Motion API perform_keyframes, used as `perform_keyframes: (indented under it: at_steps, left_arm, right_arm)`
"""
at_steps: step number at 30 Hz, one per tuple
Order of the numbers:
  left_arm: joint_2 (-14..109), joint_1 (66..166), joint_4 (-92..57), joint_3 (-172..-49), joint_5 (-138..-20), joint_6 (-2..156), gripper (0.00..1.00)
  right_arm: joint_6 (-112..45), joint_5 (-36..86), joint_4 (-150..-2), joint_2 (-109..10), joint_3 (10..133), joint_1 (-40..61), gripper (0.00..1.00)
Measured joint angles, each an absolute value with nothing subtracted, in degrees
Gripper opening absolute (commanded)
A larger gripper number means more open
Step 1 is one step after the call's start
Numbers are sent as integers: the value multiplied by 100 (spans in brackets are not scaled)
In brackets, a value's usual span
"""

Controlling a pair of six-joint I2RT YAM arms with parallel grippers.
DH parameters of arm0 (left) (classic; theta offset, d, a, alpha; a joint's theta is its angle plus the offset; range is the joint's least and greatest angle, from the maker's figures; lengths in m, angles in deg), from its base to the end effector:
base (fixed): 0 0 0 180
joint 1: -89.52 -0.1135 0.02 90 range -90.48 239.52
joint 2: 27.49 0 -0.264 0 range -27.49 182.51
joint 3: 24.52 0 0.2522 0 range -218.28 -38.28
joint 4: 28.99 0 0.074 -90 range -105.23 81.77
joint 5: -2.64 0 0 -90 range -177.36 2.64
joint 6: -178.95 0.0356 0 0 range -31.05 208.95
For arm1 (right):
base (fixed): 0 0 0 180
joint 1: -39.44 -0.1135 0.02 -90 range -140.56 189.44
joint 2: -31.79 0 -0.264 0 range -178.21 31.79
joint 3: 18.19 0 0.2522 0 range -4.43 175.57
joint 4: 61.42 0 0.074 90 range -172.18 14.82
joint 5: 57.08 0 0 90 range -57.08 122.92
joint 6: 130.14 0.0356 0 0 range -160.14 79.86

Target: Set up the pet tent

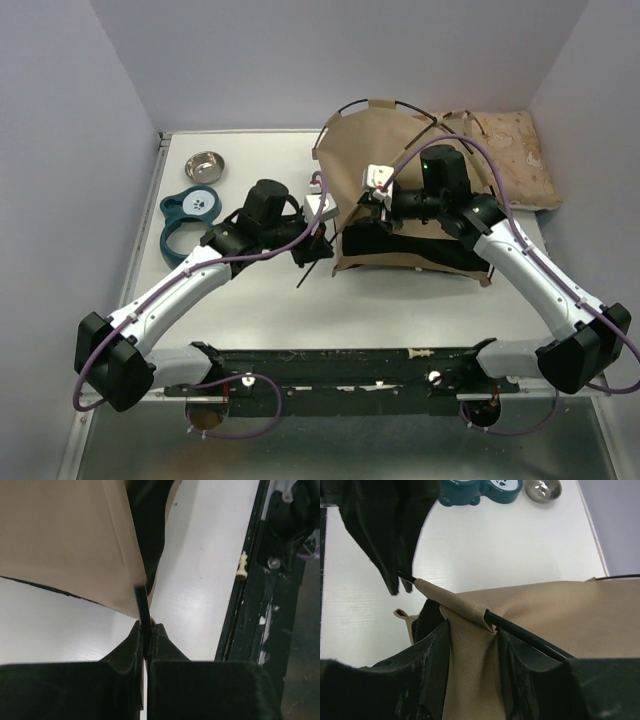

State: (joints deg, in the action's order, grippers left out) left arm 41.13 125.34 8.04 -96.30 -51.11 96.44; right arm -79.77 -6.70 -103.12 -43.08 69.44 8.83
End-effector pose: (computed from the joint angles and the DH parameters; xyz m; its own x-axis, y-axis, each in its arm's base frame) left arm 0.1992 -0.1697 0.3160 -0.3346 0.3712 -0.8662 0.9216 0.3209 -0.2185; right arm 0.2344 0.1651 0.3750 0.2358 -0.4314 -0.8708 -0.9376 0.1346 -0.3205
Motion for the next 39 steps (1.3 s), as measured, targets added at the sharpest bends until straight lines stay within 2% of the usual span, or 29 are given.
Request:
perform_keyframes:
  at_steps: [4, 5, 7, 9, 11, 15, 16, 18, 24, 29, 33, 36, 37, 39]
  left_arm:
    - [4410, 12741, 463, -10015, -5151, 9189, 0]
    - [4487, 12778, 411, -10107, -5153, 9126, 0]
    - [4620, 12831, 389, -10244, -5153, 8960, 0]
    - [4723, 12866, 362, -10290, -5153, 8839, 2]
    - [4740, 12870, 321, -10268, -5157, 8800, 6]
    - [4581, 12829, 135, -10039, -5131, 8800, 26]
    - [4489, 12809, 98, -9936, -5096, 8787, 35]
    - [4296, 12741, 67, -9777, -4998, 8782, 43]
    - [3488, 12346, 446, -9512, -4714, 9086, 45]
    - [3302, 12339, 988, -9499, -4458, 9425, 56]
    - [3400, 12339, 1068, -9278, -4346, 9423, 54]
    - [3553, 12339, 1064, -9147, -4287, 9401, 47]
    - [3606, 12339, 1064, -9138, -4261, 9394, 42]
    - [3724, 12357, 1053, -9132, -4169, 9381, 24]
  right_arm:
    - [-7925, -807, -10384, -4262, 6865, 717, 50]
    - [-7894, -836, -10400, -4232, 6828, 679, 45]
    - [-7835, -840, -10387, -4160, 6749, 651, 26]
    - [-7752, -751, -10358, -4109, 6695, 651, 2]
    - [-7667, -630, -10371, -4107, 6671, 640, 1]
    - [-7545, -589, -10409, -4112, 6671, 660, 1]
    - [-7525, -622, -10415, -4114, 6673, 695, 1]
    - [-7501, -746, -10483, -4114, 6675, 758, 1]
    - [-7628, -952, -10789, -4114, 6677, 1016, 1]
    - [-7715, -1048, -10988, -4114, 6762, 1075, 1]
    - [-7700, -1162, -11049, -4114, 6944, 1088, 1]
    - [-7674, -1197, -11073, -4114, 7025, 1097, 1]
    - [-7660, -1205, -11084, -4112, 7038, 1099, 1]
    - [-7650, -1238, -11099, -4105, 7042, 1101, 1]
